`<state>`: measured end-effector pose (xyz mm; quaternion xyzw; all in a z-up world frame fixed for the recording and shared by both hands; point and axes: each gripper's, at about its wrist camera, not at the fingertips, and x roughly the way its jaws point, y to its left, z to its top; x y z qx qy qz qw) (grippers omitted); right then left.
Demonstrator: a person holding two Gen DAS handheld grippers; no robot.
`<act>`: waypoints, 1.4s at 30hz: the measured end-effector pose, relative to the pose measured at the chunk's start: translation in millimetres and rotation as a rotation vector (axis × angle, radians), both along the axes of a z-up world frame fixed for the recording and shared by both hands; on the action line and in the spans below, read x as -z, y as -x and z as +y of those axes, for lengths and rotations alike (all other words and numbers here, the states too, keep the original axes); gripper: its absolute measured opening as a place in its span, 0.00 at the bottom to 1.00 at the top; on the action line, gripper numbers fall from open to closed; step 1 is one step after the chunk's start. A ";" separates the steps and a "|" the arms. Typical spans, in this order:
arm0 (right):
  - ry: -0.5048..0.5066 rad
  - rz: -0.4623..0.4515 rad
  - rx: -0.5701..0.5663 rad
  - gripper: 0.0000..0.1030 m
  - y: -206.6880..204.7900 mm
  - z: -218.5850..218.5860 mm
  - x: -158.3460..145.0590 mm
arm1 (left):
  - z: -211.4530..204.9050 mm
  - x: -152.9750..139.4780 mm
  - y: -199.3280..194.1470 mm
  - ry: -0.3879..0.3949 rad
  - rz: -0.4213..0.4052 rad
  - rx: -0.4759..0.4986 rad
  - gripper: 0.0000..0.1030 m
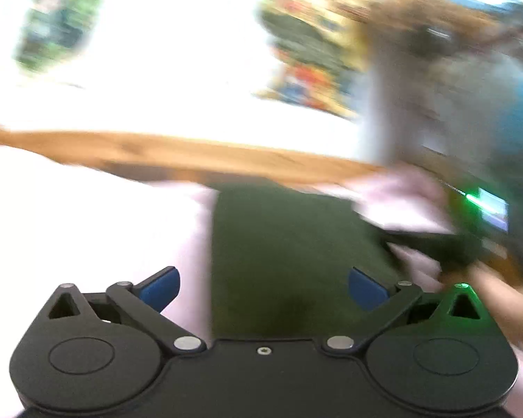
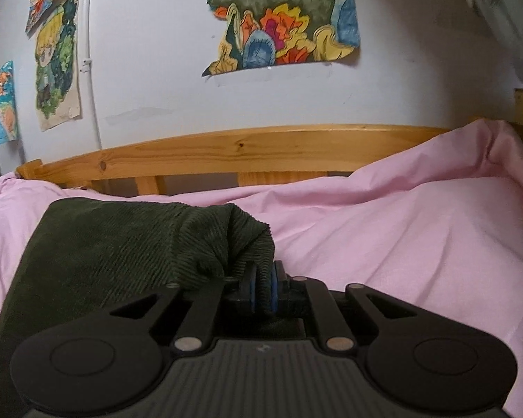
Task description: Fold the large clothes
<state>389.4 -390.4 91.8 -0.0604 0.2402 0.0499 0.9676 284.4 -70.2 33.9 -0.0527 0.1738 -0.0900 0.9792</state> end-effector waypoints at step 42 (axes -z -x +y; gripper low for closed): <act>0.080 -0.134 0.017 1.00 16.7 46.7 7.7 | 35.2 45.7 -58.1 0.125 0.207 0.189 0.99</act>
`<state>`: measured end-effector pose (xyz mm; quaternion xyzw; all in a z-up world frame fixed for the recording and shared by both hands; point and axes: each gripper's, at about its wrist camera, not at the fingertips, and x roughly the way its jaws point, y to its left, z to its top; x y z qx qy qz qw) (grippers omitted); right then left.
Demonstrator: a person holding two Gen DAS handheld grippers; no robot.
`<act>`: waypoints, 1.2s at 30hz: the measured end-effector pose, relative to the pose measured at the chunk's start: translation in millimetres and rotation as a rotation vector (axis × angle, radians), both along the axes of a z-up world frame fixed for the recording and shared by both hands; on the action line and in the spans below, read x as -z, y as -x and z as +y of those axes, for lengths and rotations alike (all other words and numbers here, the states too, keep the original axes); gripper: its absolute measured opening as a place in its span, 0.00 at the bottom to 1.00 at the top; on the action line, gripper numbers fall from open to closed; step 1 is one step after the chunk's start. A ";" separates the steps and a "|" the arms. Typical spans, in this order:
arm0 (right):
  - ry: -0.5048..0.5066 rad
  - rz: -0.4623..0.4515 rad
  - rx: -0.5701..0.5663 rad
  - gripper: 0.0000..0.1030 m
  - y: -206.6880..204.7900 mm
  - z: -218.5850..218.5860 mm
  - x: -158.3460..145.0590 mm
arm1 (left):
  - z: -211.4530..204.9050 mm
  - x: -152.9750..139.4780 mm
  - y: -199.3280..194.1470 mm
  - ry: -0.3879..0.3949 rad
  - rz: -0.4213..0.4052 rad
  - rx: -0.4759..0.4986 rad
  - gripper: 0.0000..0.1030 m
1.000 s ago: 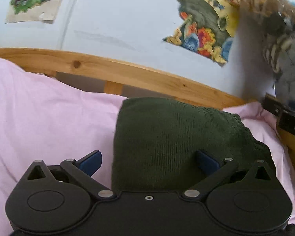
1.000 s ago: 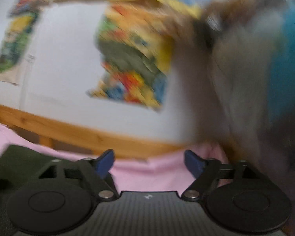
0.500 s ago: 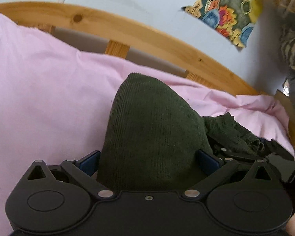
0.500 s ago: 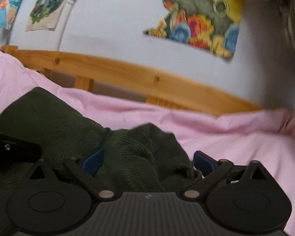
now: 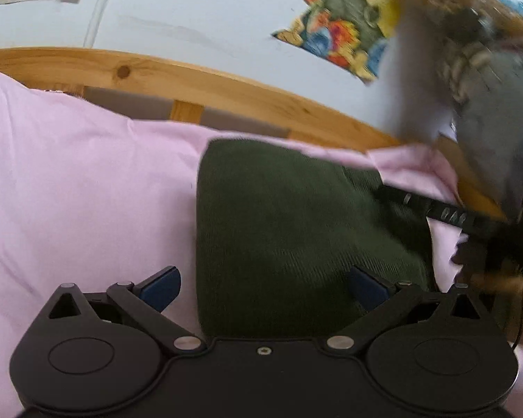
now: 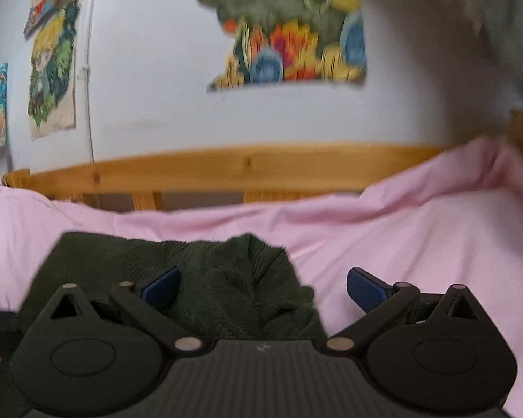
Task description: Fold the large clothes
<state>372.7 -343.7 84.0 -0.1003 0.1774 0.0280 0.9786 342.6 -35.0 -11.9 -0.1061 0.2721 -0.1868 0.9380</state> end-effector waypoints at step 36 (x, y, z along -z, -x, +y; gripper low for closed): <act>-0.183 0.112 0.134 1.00 86.2 -22.5 -18.6 | 16.4 30.5 -14.0 0.113 0.205 0.073 0.99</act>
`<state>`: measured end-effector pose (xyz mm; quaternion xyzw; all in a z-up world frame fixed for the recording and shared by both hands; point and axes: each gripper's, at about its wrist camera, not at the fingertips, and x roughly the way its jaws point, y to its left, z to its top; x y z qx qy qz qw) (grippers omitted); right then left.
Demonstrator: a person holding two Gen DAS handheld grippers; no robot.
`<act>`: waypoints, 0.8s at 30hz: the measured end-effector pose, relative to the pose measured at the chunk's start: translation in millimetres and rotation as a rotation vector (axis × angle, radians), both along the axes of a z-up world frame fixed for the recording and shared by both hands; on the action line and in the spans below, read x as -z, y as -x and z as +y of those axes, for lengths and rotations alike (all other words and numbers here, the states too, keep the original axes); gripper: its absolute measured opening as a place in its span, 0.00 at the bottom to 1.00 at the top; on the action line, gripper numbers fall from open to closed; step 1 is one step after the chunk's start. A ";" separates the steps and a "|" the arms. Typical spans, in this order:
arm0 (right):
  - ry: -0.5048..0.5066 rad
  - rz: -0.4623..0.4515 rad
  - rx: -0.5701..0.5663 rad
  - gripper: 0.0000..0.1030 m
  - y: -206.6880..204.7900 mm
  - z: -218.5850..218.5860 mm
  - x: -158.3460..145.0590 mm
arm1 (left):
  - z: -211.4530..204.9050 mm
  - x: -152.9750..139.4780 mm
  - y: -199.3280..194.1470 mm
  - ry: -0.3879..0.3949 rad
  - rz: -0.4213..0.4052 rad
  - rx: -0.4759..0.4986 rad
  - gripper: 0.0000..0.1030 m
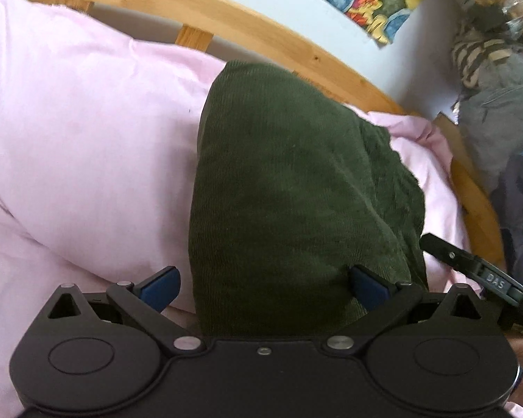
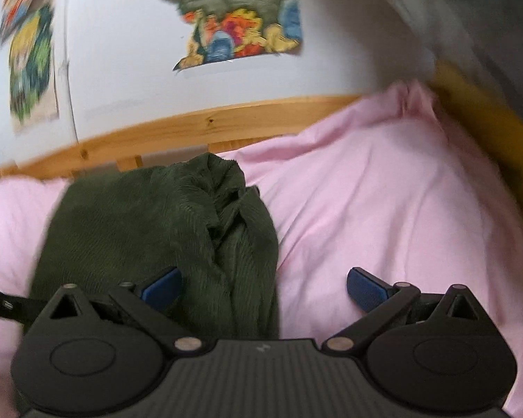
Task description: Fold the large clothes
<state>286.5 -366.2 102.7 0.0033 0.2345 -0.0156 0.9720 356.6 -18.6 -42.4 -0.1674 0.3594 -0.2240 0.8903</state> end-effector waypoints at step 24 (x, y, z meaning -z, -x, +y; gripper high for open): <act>-0.164 0.143 -0.230 0.87 -68.0 -4.3 18.6 | 4.2 41.6 -59.5 0.237 0.182 0.219 1.00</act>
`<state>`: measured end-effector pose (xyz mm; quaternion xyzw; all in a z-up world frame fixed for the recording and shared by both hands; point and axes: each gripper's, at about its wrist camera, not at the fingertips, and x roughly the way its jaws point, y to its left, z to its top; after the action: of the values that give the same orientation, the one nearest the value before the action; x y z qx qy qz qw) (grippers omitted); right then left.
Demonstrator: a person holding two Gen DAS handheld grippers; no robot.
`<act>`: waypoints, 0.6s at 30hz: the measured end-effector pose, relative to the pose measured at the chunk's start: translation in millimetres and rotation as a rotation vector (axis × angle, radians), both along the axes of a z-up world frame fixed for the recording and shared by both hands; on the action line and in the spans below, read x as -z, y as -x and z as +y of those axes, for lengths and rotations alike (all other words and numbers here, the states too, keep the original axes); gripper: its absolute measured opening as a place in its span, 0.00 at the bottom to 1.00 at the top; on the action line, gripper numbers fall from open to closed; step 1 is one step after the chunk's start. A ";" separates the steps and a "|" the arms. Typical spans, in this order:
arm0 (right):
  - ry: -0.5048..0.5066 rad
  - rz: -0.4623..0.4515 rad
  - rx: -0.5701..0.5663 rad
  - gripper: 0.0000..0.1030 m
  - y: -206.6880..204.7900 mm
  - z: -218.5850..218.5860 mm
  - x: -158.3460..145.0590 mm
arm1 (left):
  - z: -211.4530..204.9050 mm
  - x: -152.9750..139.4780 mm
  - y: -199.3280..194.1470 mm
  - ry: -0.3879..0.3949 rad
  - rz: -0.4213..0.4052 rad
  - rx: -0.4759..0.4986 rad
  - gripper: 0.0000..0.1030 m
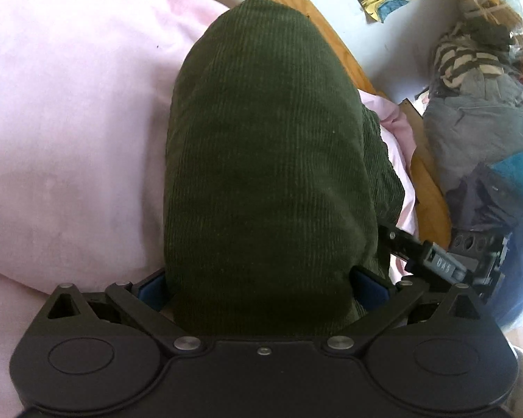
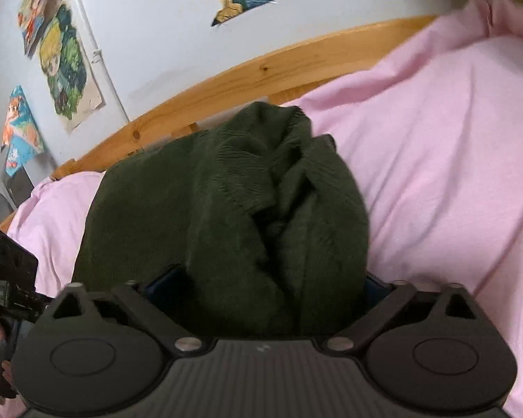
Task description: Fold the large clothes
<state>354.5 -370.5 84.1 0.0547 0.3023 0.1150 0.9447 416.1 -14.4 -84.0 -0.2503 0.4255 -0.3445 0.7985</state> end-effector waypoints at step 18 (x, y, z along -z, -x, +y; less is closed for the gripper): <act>0.010 -0.047 -0.068 0.34 22.5 77.2 -53.7 | 56.2 -74.9 34.4 -0.048 0.010 -0.053 0.80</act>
<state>332.0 -293.3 137.8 0.0369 0.2821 0.1468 0.9474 381.6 41.8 -9.1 -0.2439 0.4309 -0.3114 0.8111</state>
